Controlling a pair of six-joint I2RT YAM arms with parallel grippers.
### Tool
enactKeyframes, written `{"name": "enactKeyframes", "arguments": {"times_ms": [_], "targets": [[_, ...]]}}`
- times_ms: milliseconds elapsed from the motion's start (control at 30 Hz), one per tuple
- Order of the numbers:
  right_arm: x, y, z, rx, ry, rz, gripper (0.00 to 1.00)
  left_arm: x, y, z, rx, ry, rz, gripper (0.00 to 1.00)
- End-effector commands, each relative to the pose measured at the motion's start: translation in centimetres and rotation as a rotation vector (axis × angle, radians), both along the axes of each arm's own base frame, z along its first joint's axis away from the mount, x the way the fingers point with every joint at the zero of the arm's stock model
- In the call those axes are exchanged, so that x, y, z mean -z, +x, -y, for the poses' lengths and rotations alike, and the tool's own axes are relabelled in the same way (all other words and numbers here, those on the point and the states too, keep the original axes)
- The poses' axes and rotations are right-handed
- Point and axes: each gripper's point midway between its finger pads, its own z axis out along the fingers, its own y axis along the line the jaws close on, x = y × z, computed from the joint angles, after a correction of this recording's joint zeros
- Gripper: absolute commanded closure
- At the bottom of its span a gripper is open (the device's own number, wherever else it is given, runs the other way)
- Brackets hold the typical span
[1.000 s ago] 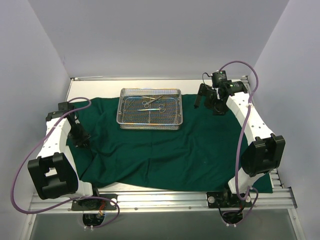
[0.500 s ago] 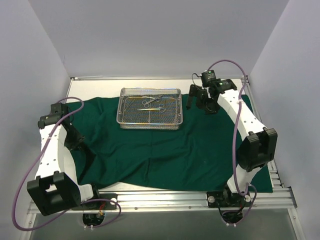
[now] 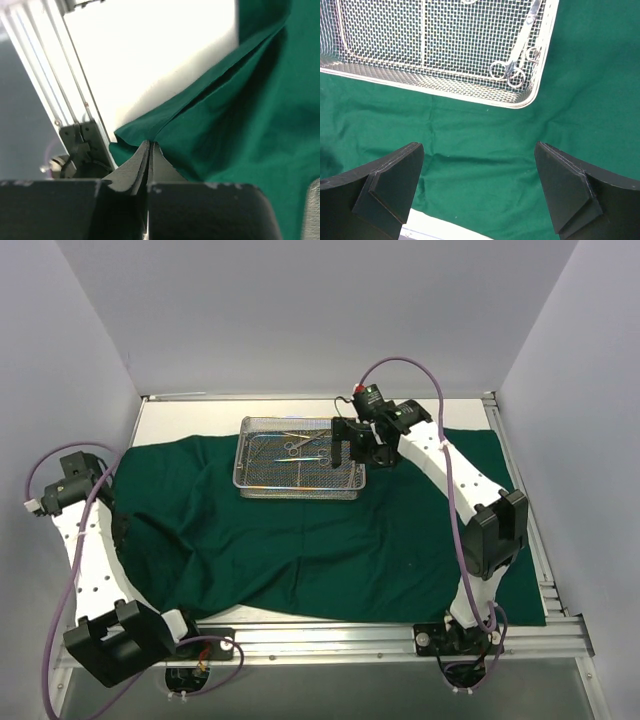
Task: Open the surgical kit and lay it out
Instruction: Smooth out the surgical kit at the center of the board.
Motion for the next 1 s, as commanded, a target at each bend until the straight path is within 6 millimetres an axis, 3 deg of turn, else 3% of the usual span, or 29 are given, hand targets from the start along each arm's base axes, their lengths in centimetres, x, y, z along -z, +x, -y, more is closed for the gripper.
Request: {"name": "enactKeyframes", "arguments": {"times_ms": [0,200,300,400,433,533,567,600,633,767,867,967], "targets": [[-0.9,0.5,0.8,0.017,-0.019,0.016,0.0,0.4,-8.4,3.7,-0.149,-0.196,-0.238,0.98],[-1.0,0.6,0.8,0.026,-0.011,0.014,0.0,3.7,-10.5,6.0,-0.403,-0.429,-0.261,0.98],[-0.9,1.0,0.1,0.027,0.017,0.009,0.0,4.3,-10.5,5.3,-0.524,-0.483,-0.282,0.98],[-1.1,1.7,-0.5,0.028,0.041,0.01,0.0,3.8,-10.8,2.8,-0.579,-0.437,-0.316,0.9],[-1.3,1.8,-0.6,0.028,0.044,0.012,0.0,3.4,-11.1,1.6,-0.576,-0.393,-0.336,0.79],[-1.4,2.4,-0.8,0.031,0.052,0.024,0.0,1.6,-10.6,-0.1,-0.558,-0.321,-0.282,0.64],[-1.4,2.6,-0.8,0.032,0.057,0.024,0.0,1.1,-10.7,-0.7,-0.562,-0.289,-0.271,0.49],[-1.0,2.8,-0.6,0.038,0.058,0.015,0.0,0.6,-10.8,-1.1,-0.555,-0.267,-0.265,0.4],[-0.9,2.9,-0.5,0.04,0.061,0.014,0.0,-0.2,-10.4,-1.9,-0.544,-0.234,-0.24,0.39],[0.2,3.1,0.3,0.064,0.061,-0.016,0.0,-1.7,-9.2,-2.0,-0.432,-0.171,-0.199,0.39],[1.0,2.7,1.2,0.083,0.053,-0.046,0.0,-1.8,-6.6,0.4,-0.285,-0.166,-0.118,0.44],[1.4,3.0,3.5,0.131,0.011,-0.04,0.0,-0.9,-1.2,2.9,-0.076,-0.196,0.014,0.64]]}}
